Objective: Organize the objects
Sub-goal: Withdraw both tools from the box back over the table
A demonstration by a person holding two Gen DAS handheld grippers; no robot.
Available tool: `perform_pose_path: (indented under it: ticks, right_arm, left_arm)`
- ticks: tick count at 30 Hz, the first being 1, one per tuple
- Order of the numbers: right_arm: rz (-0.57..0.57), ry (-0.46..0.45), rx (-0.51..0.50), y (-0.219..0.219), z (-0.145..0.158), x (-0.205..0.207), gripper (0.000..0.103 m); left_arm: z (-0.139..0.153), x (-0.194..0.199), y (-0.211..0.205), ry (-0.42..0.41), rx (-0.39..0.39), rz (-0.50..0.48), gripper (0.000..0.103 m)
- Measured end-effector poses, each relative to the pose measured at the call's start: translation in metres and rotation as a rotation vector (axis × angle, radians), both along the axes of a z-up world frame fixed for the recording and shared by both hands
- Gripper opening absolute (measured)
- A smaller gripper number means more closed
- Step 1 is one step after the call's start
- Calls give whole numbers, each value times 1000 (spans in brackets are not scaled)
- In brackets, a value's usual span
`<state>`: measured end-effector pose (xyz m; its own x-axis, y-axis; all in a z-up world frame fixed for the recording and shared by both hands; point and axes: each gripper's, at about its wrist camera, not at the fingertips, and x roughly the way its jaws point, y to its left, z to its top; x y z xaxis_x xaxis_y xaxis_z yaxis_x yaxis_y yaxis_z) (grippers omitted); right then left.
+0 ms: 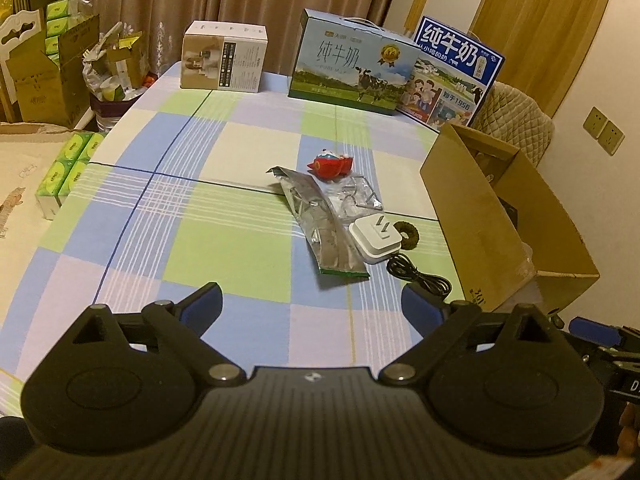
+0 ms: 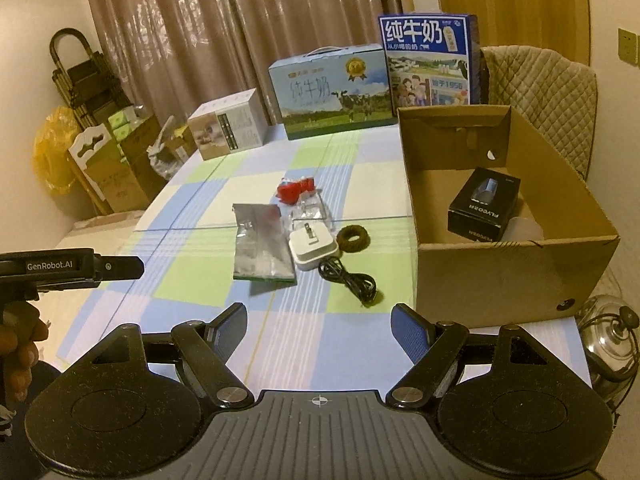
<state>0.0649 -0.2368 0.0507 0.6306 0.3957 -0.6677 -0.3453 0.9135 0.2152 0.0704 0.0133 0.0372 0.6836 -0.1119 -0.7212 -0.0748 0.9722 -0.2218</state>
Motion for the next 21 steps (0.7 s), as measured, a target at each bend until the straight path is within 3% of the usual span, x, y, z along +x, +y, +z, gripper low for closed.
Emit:
perform_pose_path:
  ticks: [15,21]
  right_arm:
    - [130,-16,-140,48,-31,29,75]
    - [170,-4,-214,67,-57,60,60]
  left_arm:
    - [-20,17,21,8,33,-18,96]
    - [-33,39,31,24,42,-38,96]
